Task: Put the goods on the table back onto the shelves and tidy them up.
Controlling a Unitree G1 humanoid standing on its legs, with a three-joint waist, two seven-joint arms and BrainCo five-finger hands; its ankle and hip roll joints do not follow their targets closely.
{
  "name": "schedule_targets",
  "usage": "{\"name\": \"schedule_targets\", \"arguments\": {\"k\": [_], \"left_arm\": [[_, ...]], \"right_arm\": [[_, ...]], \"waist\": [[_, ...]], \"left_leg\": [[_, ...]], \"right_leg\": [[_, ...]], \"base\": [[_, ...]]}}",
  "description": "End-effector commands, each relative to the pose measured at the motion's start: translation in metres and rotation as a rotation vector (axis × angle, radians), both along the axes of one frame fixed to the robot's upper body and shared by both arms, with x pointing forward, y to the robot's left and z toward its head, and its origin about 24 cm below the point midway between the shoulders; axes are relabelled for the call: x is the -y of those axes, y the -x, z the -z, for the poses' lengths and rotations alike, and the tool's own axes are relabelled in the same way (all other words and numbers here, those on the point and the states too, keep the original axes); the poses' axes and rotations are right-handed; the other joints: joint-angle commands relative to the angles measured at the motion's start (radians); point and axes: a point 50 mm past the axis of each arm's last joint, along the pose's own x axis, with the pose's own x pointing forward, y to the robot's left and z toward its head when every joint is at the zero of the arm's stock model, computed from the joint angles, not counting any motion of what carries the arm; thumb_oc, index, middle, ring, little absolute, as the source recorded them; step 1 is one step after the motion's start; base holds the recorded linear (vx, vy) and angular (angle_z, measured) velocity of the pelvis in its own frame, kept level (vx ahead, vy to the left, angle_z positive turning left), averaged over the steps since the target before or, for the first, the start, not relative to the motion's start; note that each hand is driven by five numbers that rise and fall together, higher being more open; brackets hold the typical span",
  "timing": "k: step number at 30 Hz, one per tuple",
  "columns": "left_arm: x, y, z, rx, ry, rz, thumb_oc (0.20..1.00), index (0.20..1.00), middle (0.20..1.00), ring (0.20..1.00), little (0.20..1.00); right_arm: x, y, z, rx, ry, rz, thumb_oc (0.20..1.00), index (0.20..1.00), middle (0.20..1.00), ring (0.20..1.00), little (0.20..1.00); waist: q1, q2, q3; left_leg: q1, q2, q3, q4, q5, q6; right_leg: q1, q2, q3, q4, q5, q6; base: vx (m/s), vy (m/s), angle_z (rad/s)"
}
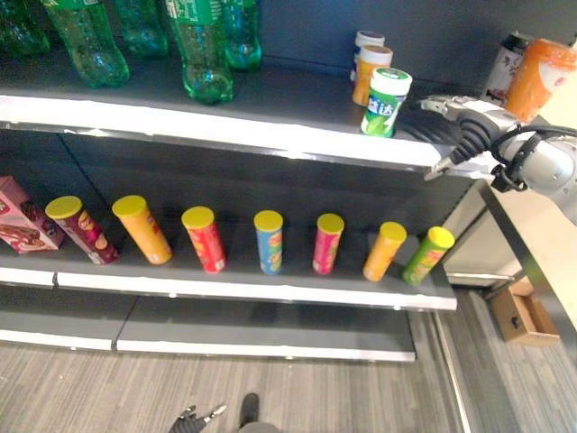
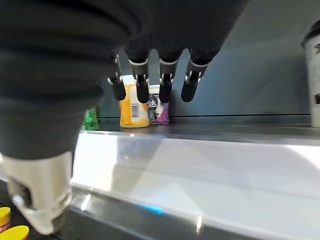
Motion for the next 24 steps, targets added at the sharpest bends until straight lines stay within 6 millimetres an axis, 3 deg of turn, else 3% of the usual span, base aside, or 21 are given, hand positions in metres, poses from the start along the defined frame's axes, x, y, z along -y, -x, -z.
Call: {"name": "schedule_targets", "arguments": {"k": [1, 6, 12, 13, 17, 20, 24], "left_arm": [[-0.019, -0.035, -0.017, 0.106, -0.063, -0.008, 1.000, 1.000, 1.000, 1.000, 1.000], [-0.020, -0.037, -0.018, 0.116, -0.066, -0.016, 1.000, 1.000, 1.000, 1.000, 1.000], [-0.017, -0.043, -0.018, 0.115, -0.075, 0.003, 1.000, 1.000, 1.000, 1.000, 1.000], [-0.015, -0.045, -0.017, 0.115, -0.074, 0.016, 1.000, 1.000, 1.000, 1.000, 1.000], [-0.010, -0.048, -0.016, 0.113, -0.073, 0.040, 1.000, 1.000, 1.000, 1.000, 1.000], [-0.001, -0.051, -0.014, 0.119, -0.059, 0.066, 1.000, 1.000, 1.000, 1.000, 1.000], [0.006, -0.051, -0.011, 0.112, -0.041, 0.097, 1.000, 1.000, 1.000, 1.000, 1.000]], "right_arm": [[0.000, 0.007, -0.044, 0.179, 0.022, 0.011, 1.000, 1.000, 1.000, 1.000, 1.000], [-0.006, 0.019, -0.053, 0.237, 0.023, -0.034, 1.000, 1.000, 1.000, 1.000, 1.000], [-0.024, 0.056, -0.067, 0.359, 0.019, -0.195, 1.000, 1.000, 1.000, 1.000, 1.000], [-0.030, 0.071, -0.072, 0.395, 0.007, -0.262, 1.000, 1.000, 1.000, 1.000, 1.000], [-0.028, 0.093, -0.073, 0.430, -0.031, -0.323, 1.000, 1.000, 1.000, 1.000, 1.000], [-0.004, 0.100, -0.053, 0.356, -0.183, -0.295, 1.000, 1.000, 1.000, 1.000, 1.000], [0.013, 0.100, -0.023, 0.205, -0.342, -0.274, 1.000, 1.000, 1.000, 1.000, 1.000]], "waist": [[0.014, -0.050, 0.028], [0.002, -0.052, 0.027], [-0.033, -0.054, 0.015], [-0.049, -0.052, 0.010], [-0.086, -0.053, -0.004], [-0.142, -0.055, -0.019], [-0.172, -0.056, -0.024]], "left_leg": [[0.176, 0.039, 0.087, 0.007, -0.203, -0.037], [0.183, 0.040, 0.100, 0.007, -0.207, -0.036], [0.194, 0.039, 0.122, 0.009, -0.216, -0.033], [0.197, 0.038, 0.132, 0.009, -0.219, -0.032], [0.207, 0.032, 0.158, 0.009, -0.228, -0.026], [0.225, 0.024, 0.202, 0.007, -0.239, -0.014], [0.240, 0.011, 0.233, 0.005, -0.247, -0.002]], "right_leg": [[-0.058, -0.019, -0.028, 0.021, 0.010, -0.043], [-0.061, -0.020, -0.018, 0.022, 0.012, -0.042], [-0.071, -0.023, 0.003, 0.024, 0.017, -0.036], [-0.077, -0.026, 0.011, 0.024, 0.022, -0.033], [-0.093, -0.031, 0.042, 0.026, 0.032, -0.024], [-0.121, -0.040, 0.095, 0.030, 0.053, -0.012], [-0.141, -0.045, 0.135, 0.033, 0.068, -0.001]], "base": [[0.00, 0.000, 0.00], [-0.01, 0.007, -0.01], [-0.01, 0.037, -0.11], [-0.02, 0.051, -0.08], [-0.02, 0.065, -0.23], [-0.02, 0.106, -0.48], [-0.01, 0.085, -0.44]]}}
